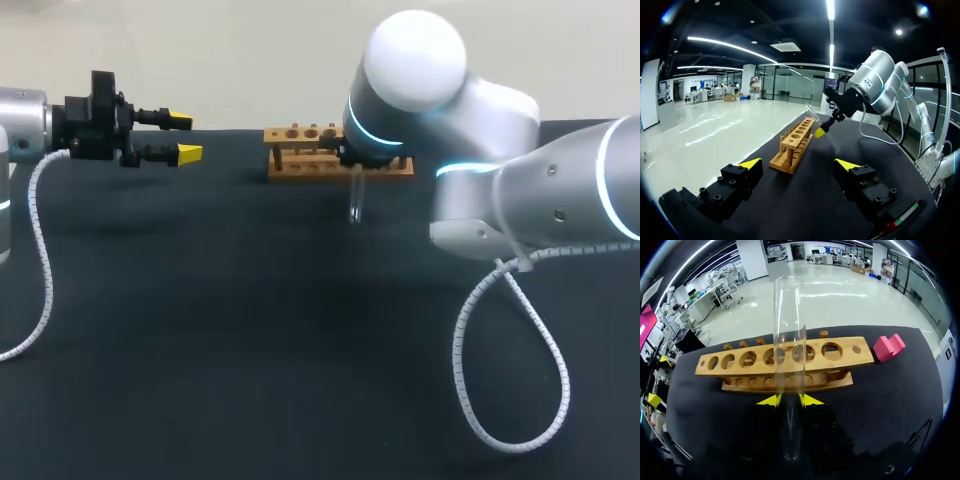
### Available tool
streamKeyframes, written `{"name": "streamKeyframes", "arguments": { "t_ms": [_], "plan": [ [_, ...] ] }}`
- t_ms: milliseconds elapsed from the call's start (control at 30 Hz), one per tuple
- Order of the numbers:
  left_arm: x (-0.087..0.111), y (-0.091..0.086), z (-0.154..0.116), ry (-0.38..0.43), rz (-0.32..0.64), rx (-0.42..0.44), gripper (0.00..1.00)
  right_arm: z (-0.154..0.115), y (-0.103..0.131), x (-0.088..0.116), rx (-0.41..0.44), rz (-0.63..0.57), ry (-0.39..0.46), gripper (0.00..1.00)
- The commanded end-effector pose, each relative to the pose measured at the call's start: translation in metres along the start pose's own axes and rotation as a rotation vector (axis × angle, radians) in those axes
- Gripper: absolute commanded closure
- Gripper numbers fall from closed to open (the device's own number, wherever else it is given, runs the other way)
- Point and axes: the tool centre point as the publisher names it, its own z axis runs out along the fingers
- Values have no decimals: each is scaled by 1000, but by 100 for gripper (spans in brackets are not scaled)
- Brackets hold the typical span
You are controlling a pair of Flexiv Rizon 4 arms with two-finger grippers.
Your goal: Grasp the test tube, adjust it, and insert it.
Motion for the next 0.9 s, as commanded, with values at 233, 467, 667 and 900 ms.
{"name": "streamKeyframes", "arguments": {
  "t_ms": [233,467,667,900],
  "plan": [
    [1,-2,0,-3,3,-5,0,-53,0,1,-28,18,-138,100],
    [1,-2,0,-3,3,-5,0,-79,-1,1,-47,25,-184,100],
    [1,-2,0,-3,3,-5,0,-97,-10,4,-58,16,-200,100],
    [1,-2,0,-3,3,-5,0,-108,-24,12,-37,23,-199,100]
  ]
}}
